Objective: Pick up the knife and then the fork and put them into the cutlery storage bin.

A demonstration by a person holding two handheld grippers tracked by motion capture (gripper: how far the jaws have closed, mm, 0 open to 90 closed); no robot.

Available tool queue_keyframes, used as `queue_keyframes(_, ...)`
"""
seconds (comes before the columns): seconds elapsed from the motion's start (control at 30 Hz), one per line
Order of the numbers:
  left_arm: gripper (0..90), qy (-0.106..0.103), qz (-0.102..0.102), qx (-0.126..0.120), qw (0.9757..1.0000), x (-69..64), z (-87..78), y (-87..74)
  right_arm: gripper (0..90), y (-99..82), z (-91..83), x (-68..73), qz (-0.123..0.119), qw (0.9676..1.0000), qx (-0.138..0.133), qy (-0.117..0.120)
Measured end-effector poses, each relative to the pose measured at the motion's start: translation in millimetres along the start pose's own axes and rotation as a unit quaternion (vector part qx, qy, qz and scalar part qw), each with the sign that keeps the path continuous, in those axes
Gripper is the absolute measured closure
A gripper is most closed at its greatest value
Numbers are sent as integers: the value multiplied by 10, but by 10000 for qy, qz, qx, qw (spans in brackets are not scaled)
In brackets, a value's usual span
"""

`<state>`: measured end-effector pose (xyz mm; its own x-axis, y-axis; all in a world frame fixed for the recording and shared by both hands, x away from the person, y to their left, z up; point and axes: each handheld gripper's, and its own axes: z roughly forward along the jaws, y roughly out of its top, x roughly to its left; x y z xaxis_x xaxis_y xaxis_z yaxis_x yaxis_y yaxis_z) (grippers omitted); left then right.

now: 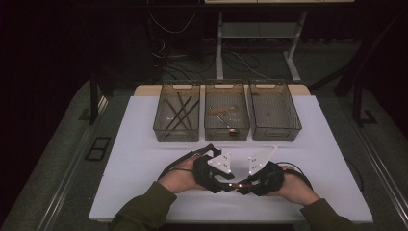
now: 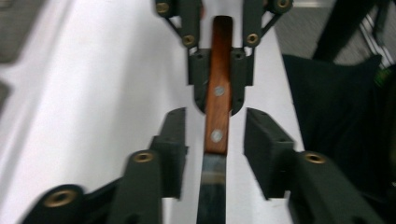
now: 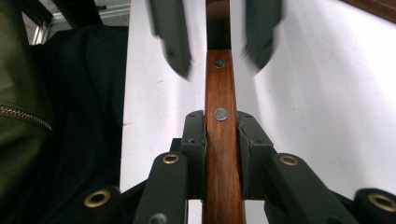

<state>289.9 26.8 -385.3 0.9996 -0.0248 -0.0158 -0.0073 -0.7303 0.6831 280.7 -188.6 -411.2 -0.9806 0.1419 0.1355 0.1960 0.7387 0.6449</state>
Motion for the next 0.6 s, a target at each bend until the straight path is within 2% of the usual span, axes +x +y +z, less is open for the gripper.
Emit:
queue_keyframes(0.07, 490, 99, -204, -200, 9995, 20, -58, -76, 757, -24, -13, -18, 36, 10000, -8, -49)
queue_keyframes(0.1, 476, 173, -265, -302, 9990, 39, -91, -121, 756, -40, -22, -47, -53, 9999, 23, -124)
queue_keyframes(0.13, 452, 226, -422, -394, 9981, 43, -122, -174, 756, -52, -27, -59, -61, 9998, 15, -175)
queue_keyframes(0.17, 425, 348, -524, -468, 9969, 48, -152, -222, 756, -62, -37, -58, 65, 9998, 46, -195)
queue_keyframes(0.23, 368, 572, -735, -576, 9940, 67, -222, -323, 756, -92, -47, -83, 119, 9993, 91, -328)
queue_keyframes(0.27, 331, 707, -826, -635, 9920, 73, -256, -374, 756, -112, -55, -103, 149, 9991, 102, -371)
queue_keyframes(0.4, 250, 1139, -1251, -859, 9818, 48, -375, -592, 756, -199, -119, -162, 422, 9976, 132, -531)
queue_keyframes(0.47, 213, 1373, -1369, -916, 9767, 22, -420, -696, 756, -237, -162, -180, 606, 9961, 136, -633)
queue_keyframes(0.53, 161, 1558, -1495, -931, 9720, -3, -444, -789, 756, -274, -208, -208, 692, 9948, 113, -733)
queue_keyframes(0.6, 139, 1665, -1609, -994, 9677, -28, -462, -874, 756, -306, -254, -237, 787, 9935, 77, -814)
